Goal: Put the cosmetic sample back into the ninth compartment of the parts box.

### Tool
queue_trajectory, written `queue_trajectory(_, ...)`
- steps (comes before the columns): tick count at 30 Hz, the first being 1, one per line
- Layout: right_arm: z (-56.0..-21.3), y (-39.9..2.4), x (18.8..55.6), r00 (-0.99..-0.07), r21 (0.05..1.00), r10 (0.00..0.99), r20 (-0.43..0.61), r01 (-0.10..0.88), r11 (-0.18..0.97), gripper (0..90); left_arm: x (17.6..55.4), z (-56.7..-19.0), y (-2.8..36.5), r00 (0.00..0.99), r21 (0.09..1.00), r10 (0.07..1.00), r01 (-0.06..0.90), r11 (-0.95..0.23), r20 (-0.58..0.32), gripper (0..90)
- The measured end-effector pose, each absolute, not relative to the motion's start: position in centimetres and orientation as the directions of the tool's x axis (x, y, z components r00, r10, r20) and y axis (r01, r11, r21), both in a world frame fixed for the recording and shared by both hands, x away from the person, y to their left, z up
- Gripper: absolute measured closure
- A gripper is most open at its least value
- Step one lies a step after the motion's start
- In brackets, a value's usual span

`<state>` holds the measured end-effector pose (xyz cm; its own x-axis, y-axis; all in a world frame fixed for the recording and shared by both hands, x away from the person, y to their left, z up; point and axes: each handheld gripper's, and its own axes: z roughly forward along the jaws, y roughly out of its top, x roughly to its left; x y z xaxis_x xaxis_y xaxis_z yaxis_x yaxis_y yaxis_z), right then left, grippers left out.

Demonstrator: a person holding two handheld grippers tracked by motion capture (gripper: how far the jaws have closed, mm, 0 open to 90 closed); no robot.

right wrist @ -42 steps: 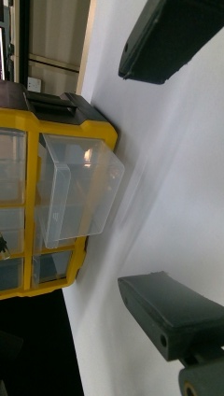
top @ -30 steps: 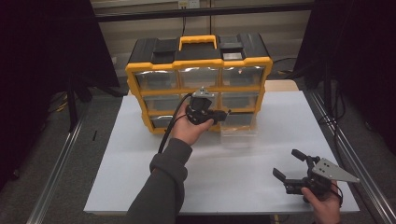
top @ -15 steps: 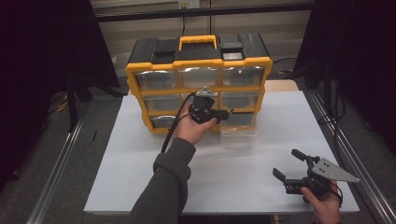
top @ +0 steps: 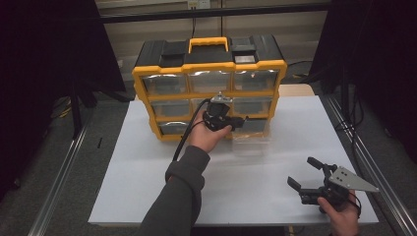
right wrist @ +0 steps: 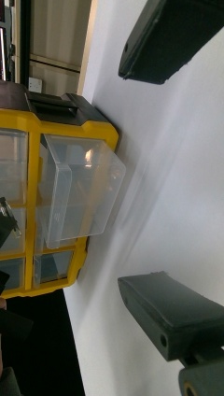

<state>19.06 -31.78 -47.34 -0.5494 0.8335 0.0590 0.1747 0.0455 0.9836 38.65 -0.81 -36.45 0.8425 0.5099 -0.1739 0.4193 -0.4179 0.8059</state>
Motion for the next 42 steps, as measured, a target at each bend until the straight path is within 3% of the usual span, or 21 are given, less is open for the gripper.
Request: queue_trajectory(42, -47.3, -31.8, 19.1, -0.551, 0.984, 0.832, 0.055, 0.17, 0.047, 1.5, 38.8, -37.7, -2.1, 0.849, 0.801, 0.499, 0.416, -0.431, -0.172, 81.3)
